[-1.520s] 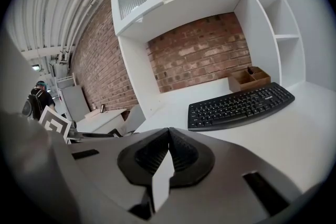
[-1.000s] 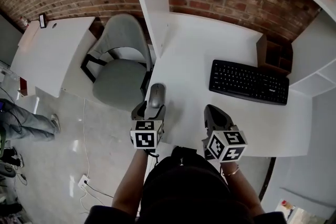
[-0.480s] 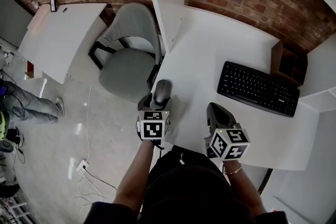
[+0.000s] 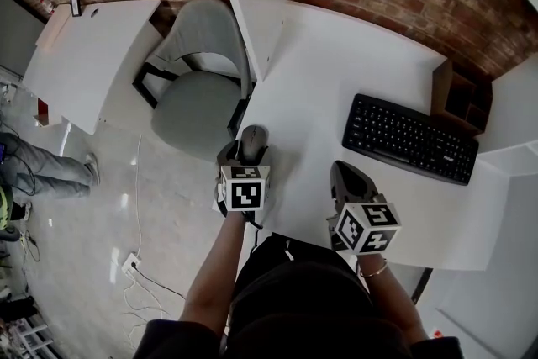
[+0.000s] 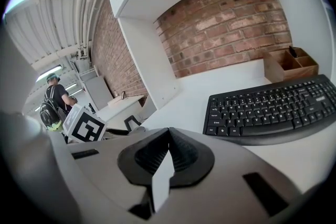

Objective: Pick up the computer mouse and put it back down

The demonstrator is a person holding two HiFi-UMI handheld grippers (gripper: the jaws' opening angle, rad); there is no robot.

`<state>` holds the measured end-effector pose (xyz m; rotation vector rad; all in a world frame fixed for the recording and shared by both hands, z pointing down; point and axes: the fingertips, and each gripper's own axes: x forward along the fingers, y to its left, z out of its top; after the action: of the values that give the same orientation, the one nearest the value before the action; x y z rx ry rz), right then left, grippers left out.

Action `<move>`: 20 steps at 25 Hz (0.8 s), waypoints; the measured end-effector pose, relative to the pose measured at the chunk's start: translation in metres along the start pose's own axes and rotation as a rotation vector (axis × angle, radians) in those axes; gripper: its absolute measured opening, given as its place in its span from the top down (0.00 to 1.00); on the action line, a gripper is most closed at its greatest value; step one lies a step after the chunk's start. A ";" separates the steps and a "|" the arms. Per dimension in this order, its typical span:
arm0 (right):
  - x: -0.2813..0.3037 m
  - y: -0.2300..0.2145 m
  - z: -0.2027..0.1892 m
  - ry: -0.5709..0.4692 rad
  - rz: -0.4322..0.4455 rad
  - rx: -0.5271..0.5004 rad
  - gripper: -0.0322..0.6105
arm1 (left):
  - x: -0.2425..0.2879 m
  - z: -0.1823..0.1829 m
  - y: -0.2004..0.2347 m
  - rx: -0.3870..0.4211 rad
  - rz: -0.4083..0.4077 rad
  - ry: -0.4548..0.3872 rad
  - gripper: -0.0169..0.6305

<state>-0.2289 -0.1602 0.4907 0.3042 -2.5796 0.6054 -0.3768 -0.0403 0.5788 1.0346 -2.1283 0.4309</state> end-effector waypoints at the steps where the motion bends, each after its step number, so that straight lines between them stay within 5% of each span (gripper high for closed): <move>1: 0.000 -0.002 0.000 0.000 -0.002 0.002 0.95 | 0.003 -0.001 -0.001 0.000 0.004 0.007 0.52; 20: -0.035 -0.007 -0.002 -0.064 -0.113 0.036 0.95 | -0.016 0.009 -0.007 0.049 -0.038 -0.045 0.52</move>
<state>-0.1954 -0.1614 0.4777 0.4846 -2.5938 0.6108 -0.3690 -0.0414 0.5607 1.1200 -2.1433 0.4476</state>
